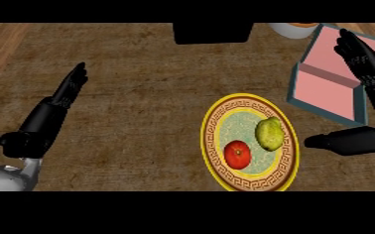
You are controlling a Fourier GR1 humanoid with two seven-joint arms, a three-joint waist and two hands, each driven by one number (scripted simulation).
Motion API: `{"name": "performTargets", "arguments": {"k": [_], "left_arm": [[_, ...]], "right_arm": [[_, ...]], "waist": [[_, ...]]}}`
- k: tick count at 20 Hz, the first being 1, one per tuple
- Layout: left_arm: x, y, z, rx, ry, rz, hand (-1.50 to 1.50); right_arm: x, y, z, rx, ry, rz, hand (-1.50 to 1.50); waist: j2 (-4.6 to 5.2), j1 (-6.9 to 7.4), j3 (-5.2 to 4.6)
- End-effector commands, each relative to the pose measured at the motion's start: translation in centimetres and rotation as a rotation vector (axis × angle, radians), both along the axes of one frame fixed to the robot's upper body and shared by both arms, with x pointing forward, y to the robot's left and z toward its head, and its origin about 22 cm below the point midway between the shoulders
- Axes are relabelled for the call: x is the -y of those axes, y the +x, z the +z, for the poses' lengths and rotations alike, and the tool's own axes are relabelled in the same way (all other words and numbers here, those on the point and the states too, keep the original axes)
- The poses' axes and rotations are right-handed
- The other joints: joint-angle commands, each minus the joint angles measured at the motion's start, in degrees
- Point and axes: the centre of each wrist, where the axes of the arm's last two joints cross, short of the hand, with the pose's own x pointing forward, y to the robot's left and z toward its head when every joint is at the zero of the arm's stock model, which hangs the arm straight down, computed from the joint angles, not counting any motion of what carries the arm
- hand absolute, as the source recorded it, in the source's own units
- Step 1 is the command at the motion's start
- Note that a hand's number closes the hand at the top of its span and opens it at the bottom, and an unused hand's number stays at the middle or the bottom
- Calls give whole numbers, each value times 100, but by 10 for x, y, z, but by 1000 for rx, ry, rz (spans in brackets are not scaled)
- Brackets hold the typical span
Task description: Pick the tomato from the plate and place it in the cardboard box
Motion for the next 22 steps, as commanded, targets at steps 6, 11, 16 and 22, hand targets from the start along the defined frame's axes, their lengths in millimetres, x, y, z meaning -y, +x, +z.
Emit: {"name": "performTargets", "arguments": {"k": [6, 11, 16, 22], "left_arm": [[26, 17, -3, 38, 30, -117, 0], [22, 17, 5, 23, 5, -109, 0], [18, 19, -5, 36, 28, -124, 0], [14, 27, 1, 68, 25, -137, 0]], "right_arm": [[35, -16, -2, 88, -311, 147, -150], [2, -34, 25, 52, -517, 220, -150], [-24, -43, 26, -69, -800, 286, -150], [-76, -62, 44, -128, -1005, 316, -150]], "waist": [[36, 180, 6], [6, 182, -6], [28, 241, -13], [30, 312, -18]]}}
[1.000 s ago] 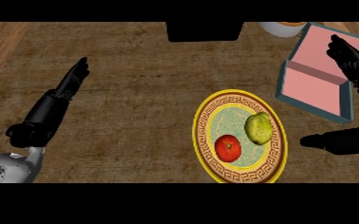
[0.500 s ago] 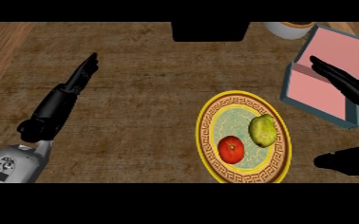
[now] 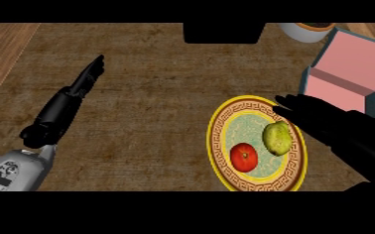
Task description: Pick the tomato from the plate and place it in the cardboard box
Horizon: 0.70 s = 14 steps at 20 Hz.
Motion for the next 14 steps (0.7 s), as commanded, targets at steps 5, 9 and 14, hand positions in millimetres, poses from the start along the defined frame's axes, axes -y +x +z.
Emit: {"name": "performTargets", "arguments": {"k": [5, 9, 14], "left_arm": [[-6, 0, -13, 3, 15, 10, 0], [5, 16, -2, -2, -1, -10, 0], [-10, 19, 7, -15, -5, 8, 0]], "right_arm": [[-64, -28, 13, -40, -240, -26, -150], [-95, -16, -13, -102, -284, -52, -150], [-103, -26, -12, -152, -282, -66, -150]], "waist": [[-8, 0, -2], [5, -23, 8], [-5, -70, 12]]}}
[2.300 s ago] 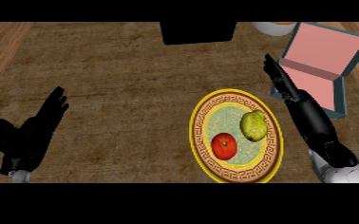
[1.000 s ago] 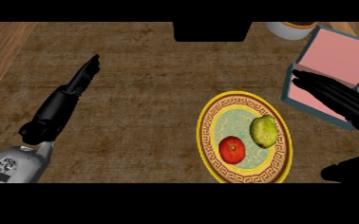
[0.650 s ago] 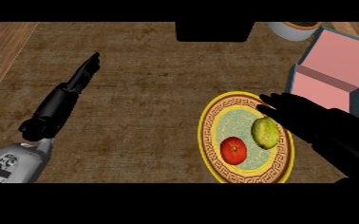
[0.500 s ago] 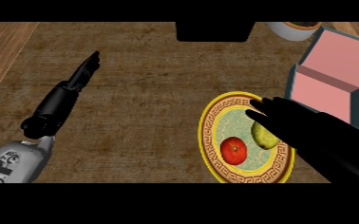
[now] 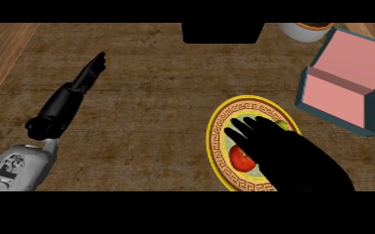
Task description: Pick the tomato from the plate and place it in the cardboard box
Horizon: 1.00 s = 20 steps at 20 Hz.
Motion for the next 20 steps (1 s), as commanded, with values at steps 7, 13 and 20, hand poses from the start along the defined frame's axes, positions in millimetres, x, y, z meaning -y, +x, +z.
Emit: {"name": "performTargets", "arguments": {"k": [7, 13, 20], "left_arm": [[5, -5, 1, 8, 6, 13, 0], [4, -2, 9, 3, 0, 0, 0], [-4, 0, 1, -11, -15, -2, 0]], "right_arm": [[-36, -21, -30, 25, -113, -51, -150], [-37, 10, -34, 36, -128, -68, -150], [-26, 12, -71, 35, -191, -83, -150]], "waist": [[-14, -28, 6], [-1, -19, 7], [1, -29, 9]]}}
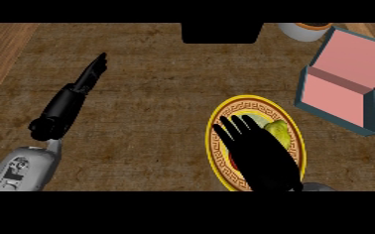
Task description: Pick the tomato from the plate and place it in the cardboard box
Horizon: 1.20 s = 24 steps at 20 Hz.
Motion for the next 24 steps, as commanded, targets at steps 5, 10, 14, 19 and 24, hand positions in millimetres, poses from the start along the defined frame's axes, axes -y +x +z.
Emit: {"name": "performTargets", "arguments": {"k": [5, 10, 14, 19, 24], "left_arm": [[2, 1, 8, -3, 8, -2, 0], [1, -4, 0, -6, -6, -5, 0], [-13, 4, 8, -15, -1, 1, 0], [0, -4, -5, 4, 1, 7, 0], [0, -12, -1, 0, -1, -13, 0]], "right_arm": [[5, 13, -43, -2, -41, -20, -150], [9, -1, -44, -40, -11, -6, -150], [-12, 9, -46, -41, -22, -11, -150], [0, 16, -61, -19, -82, -54, -150], [28, 34, -87, -45, -65, -69, -150]], "waist": [[4, -1, 3], [-2, -12, 2], [1, -4, 1], [0, -7, 1], [2, 6, 2]]}}
